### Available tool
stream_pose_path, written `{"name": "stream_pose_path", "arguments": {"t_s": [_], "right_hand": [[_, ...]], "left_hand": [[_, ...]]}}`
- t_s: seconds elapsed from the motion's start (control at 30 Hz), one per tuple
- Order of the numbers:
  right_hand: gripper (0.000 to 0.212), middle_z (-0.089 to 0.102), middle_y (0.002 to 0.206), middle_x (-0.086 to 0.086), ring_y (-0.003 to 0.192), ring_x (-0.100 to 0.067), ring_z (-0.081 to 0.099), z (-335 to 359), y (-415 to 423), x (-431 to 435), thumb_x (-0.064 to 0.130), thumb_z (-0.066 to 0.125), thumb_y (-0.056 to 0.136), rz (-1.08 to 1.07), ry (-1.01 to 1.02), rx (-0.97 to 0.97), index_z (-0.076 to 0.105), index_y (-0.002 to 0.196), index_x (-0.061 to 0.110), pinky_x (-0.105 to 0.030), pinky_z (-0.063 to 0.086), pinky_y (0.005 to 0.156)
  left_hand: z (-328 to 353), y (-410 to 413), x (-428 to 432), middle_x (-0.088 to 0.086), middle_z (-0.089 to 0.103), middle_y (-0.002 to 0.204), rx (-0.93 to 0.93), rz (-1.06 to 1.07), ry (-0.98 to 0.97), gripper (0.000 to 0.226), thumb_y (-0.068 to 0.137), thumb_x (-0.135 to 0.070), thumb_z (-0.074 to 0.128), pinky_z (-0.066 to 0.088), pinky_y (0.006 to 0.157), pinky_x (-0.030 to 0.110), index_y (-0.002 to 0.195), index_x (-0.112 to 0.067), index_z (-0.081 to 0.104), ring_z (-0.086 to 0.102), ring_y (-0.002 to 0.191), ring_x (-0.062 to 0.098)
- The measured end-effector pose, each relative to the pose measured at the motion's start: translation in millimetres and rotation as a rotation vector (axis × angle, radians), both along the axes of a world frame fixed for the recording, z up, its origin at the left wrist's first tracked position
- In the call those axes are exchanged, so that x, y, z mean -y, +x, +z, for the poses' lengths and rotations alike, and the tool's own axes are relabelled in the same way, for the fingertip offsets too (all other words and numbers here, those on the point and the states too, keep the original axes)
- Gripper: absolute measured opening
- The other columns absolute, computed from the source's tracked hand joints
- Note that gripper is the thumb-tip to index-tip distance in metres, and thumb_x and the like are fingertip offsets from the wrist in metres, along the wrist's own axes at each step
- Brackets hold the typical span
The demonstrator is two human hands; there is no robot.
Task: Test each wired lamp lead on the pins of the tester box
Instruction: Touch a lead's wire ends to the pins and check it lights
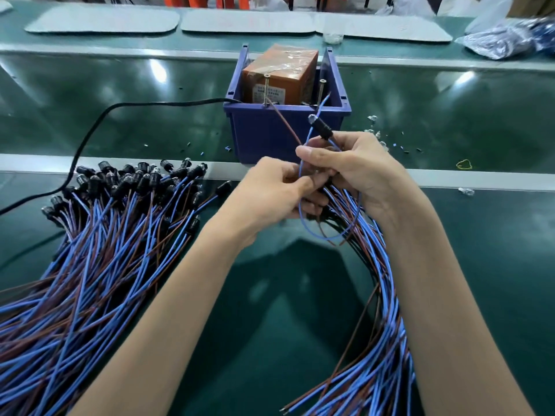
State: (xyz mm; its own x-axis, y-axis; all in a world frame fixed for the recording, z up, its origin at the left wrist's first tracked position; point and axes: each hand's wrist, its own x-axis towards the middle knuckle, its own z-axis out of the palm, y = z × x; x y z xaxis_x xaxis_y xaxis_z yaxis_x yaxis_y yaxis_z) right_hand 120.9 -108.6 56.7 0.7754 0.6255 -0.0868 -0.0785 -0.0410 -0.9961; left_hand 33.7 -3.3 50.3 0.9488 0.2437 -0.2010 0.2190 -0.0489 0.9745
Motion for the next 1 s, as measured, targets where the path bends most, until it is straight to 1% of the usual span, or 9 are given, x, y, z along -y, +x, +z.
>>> {"name": "stream_pose_path", "arguments": {"t_s": [0.1, 0.27, 0.33, 0.47, 0.53, 0.6, 0.73, 0.93, 1.0], "right_hand": [[0.016, 0.062, 0.051, 0.006, 0.041, -0.004, 0.054, 0, 1, 2, 0.004, 0.071, 0.082, -0.017, 0.04, -0.008, 0.059, 0.072, 0.009, -0.017, 0.047, 0.044], [0.017, 0.06, 0.048, 0.007, 0.037, 0.002, 0.049, 1, 2, 1, 0.009, 0.071, 0.084, -0.101, 0.015, 0.017, 0.058, 0.075, 0.011, -0.008, 0.036, 0.038], [0.017, 0.06, 0.049, 0.006, 0.037, 0.001, 0.044, 0, 5, 0, 0.013, 0.07, 0.086, -0.145, -0.013, 0.029, 0.058, 0.074, 0.015, -0.008, 0.031, 0.037], [0.011, 0.06, 0.051, 0.006, 0.04, -0.001, 0.038, -1, 8, 0, 0.015, 0.068, 0.087, -0.157, -0.018, 0.052, 0.062, 0.079, 0.017, -0.01, 0.027, 0.037], [0.008, 0.06, 0.052, 0.006, 0.04, -0.001, 0.037, -1, 9, 1, 0.013, 0.067, 0.087, -0.156, -0.007, 0.048, 0.063, 0.082, 0.016, -0.01, 0.026, 0.037], [0.006, 0.059, 0.052, 0.006, 0.039, -0.001, 0.037, -2, 9, 2, 0.013, 0.067, 0.088, -0.156, -0.007, 0.051, 0.065, 0.084, 0.016, -0.009, 0.026, 0.037], [0.008, 0.057, 0.056, 0.004, 0.039, 0.0, 0.04, -3, 10, 4, 0.012, 0.063, 0.09, -0.163, 0.0, 0.079, 0.068, 0.088, 0.018, -0.008, 0.026, 0.037], [0.009, 0.058, 0.053, 0.003, 0.037, -0.003, 0.032, -4, 14, 2, 0.016, 0.059, 0.093, -0.221, 0.005, 0.05, 0.066, 0.095, 0.011, -0.011, 0.023, 0.035], [0.013, 0.058, 0.053, 0.003, 0.036, -0.003, 0.031, -4, 14, 1, 0.016, 0.055, 0.096, -0.221, 0.01, 0.031, 0.066, 0.092, 0.011, -0.011, 0.022, 0.034]], "left_hand": [[-3, 3, -5, 0.002, 0.073, 0.071, 0.09, 0.115, 0.024, 0.012, 0.092, -0.014, 0.063, 0.052, 0.056, 0.016, 0.08, -0.011, 0.066, 0.07, 0.063, 0.01], [-6, 4, -14, 0.0, 0.072, 0.068, 0.193, 0.234, 0.044, 0.012, 0.092, -0.006, 0.06, 0.054, 0.058, 0.02, 0.084, -0.014, 0.063, 0.07, 0.061, 0.013], [-7, 4, -17, 0.001, 0.071, 0.073, 0.24, 0.293, 0.066, 0.01, 0.091, -0.005, 0.062, 0.053, 0.057, 0.019, 0.097, -0.013, 0.061, 0.069, 0.058, 0.012], [-7, 4, -24, 0.002, 0.072, 0.083, 0.303, 0.361, 0.184, 0.041, 0.09, -0.004, 0.062, 0.057, 0.059, 0.025, 0.129, -0.012, 0.052, 0.071, 0.059, 0.016], [-7, 5, -26, -0.002, 0.071, 0.089, 0.312, 0.389, 0.267, 0.048, 0.091, -0.006, 0.062, 0.059, 0.065, 0.031, 0.136, -0.015, 0.048, 0.071, 0.06, 0.017], [-7, 4, -28, -0.006, 0.068, 0.092, 0.322, 0.423, 0.332, 0.04, 0.092, -0.01, 0.061, 0.06, 0.069, 0.036, 0.131, -0.018, 0.054, 0.071, 0.059, 0.016], [-6, 5, -29, -0.011, 0.066, 0.09, 0.334, 0.49, 0.364, 0.021, 0.094, -0.011, 0.058, 0.06, 0.067, 0.04, 0.109, -0.025, 0.061, 0.07, 0.057, 0.012], [-10, 7, -33, -0.012, 0.068, 0.087, 0.296, 0.518, 0.363, 0.022, 0.094, -0.008, 0.051, 0.059, 0.072, 0.042, 0.098, -0.028, 0.058, 0.07, 0.055, 0.016], [-11, 7, -34, -0.012, 0.068, 0.088, 0.289, 0.519, 0.361, 0.022, 0.094, -0.008, 0.05, 0.059, 0.074, 0.043, 0.099, -0.028, 0.059, 0.07, 0.054, 0.017]]}}
